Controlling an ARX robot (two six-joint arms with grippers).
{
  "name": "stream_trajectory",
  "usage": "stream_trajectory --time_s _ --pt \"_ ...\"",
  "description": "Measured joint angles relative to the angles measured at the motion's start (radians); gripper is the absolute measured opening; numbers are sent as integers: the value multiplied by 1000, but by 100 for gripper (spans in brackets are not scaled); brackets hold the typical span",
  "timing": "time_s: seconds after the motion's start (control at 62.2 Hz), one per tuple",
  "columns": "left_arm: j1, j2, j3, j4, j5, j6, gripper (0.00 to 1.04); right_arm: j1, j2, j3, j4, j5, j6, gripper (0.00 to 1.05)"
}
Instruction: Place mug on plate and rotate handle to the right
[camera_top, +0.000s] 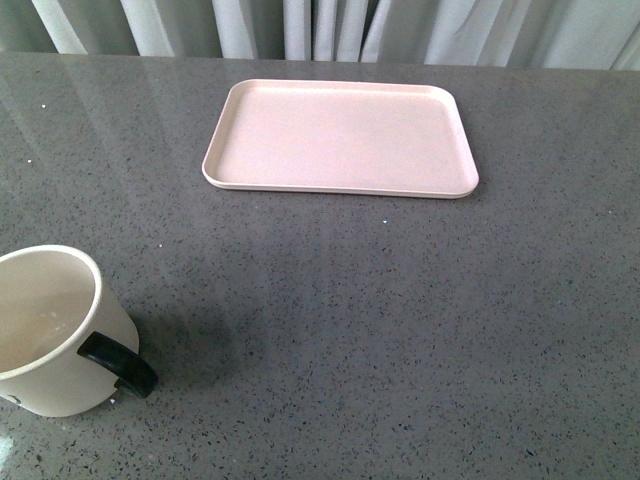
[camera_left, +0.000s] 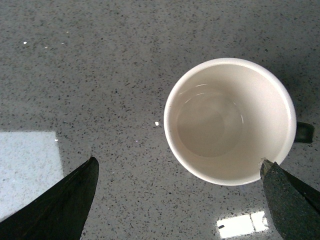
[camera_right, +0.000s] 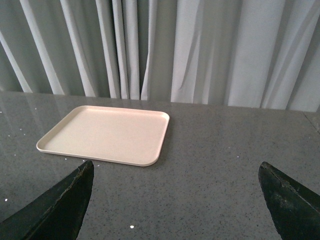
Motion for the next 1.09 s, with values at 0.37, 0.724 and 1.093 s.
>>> stream_trajectory --time_s 0.37,0.724,1.093 --pt "-34 190 88 83 28 -8 96 0 0 0 0 0 0 96" --pt "-29 299 138 84 32 3 96 0 0 0 0 0 0 96" --pt "14 363 163 94 48 8 96 0 0 0 0 0 0 96"
